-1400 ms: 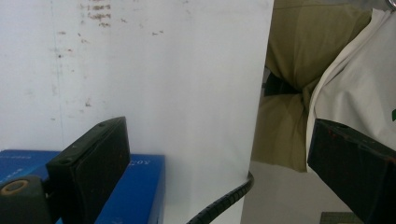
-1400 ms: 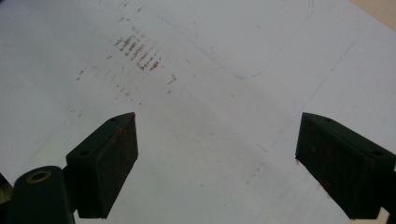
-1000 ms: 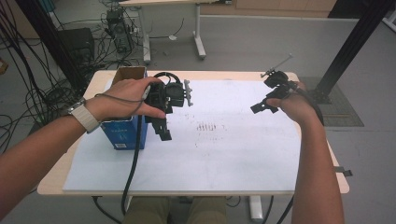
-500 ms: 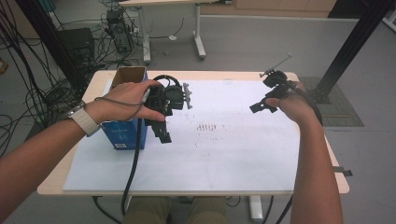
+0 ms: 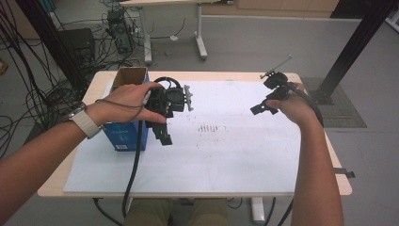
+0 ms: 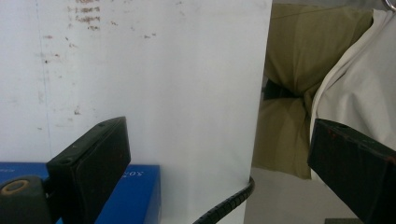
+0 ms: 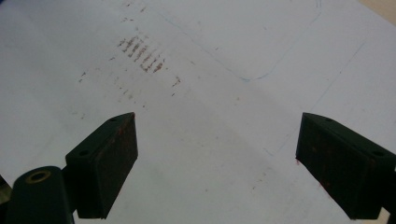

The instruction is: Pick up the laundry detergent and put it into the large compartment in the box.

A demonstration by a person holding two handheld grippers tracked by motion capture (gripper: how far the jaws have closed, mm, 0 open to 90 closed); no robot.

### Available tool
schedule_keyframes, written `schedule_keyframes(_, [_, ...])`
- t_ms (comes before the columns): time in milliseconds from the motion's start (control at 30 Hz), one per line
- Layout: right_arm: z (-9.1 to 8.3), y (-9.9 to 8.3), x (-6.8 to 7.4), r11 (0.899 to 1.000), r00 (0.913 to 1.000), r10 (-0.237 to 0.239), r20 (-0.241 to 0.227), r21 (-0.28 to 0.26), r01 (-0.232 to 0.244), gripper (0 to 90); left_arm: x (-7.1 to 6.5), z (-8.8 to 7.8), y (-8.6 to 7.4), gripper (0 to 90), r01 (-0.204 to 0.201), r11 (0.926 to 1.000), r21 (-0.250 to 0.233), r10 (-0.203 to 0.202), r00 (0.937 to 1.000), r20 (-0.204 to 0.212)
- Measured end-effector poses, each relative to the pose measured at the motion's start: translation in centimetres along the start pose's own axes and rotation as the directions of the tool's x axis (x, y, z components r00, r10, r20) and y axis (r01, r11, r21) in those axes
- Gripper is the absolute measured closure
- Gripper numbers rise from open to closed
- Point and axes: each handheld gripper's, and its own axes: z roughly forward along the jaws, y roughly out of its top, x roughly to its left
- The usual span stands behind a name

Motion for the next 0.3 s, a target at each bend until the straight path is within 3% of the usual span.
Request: schedule_keyframes(300, [0.11,-0.33,-0.16,1.0,1.0,0.008,0.002,0.002,-0.008,12.7,0.35,0.13,-0.12,6.4,0.007,1.0,-0.002,-0.007,1.0,0.005])
